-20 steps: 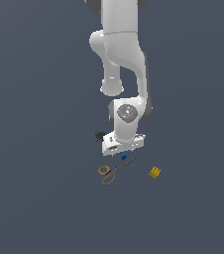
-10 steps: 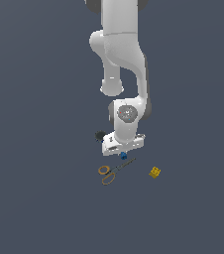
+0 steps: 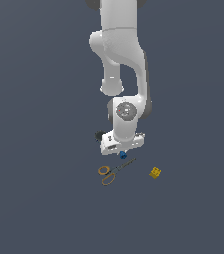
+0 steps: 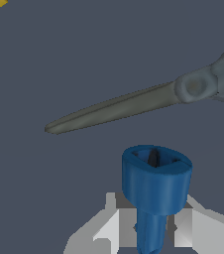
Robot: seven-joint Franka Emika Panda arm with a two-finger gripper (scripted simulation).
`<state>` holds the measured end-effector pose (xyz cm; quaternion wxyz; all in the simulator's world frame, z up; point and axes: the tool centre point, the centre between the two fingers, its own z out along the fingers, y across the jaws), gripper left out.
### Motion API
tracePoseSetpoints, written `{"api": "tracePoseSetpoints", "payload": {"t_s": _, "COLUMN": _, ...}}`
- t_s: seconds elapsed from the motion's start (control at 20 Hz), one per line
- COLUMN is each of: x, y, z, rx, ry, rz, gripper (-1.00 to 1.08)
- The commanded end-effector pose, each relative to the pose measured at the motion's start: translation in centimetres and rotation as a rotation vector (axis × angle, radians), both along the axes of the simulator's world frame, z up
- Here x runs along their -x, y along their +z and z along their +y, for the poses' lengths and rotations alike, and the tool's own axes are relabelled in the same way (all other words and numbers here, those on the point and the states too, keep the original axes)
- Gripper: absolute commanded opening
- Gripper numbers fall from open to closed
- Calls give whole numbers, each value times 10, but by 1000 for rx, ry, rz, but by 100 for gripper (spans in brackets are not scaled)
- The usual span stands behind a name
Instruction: Pick up a designated object from a clutter of objects.
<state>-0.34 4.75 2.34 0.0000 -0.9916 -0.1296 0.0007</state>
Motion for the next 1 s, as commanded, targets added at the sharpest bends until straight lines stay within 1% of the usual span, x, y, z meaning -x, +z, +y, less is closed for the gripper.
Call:
{"api": "tracePoseSetpoints", "payload": {"t_s": 0.0, "x": -2, "y": 10, "z": -4, "rx": 0, "ry": 0, "rz": -1, "gripper": -100}}
{"api": "tracePoseSetpoints", "payload": {"t_s": 0.2, "x": -5, "y": 35, "z": -14, "rx": 0, "ry": 0, "rz": -1, "gripper": -100}}
{"api": "tracePoseSetpoints", "payload": {"t_s": 0.4, "x": -9, "y": 68, "z": -28, "rx": 0, "ry": 0, "rz": -1, "gripper": -100}}
{"api": "tracePoseSetpoints", "payload": {"t_s": 0.95, "x": -24, "y": 183, "z": -74, "rx": -2, "ry": 0, "rz": -1, "gripper": -100}}
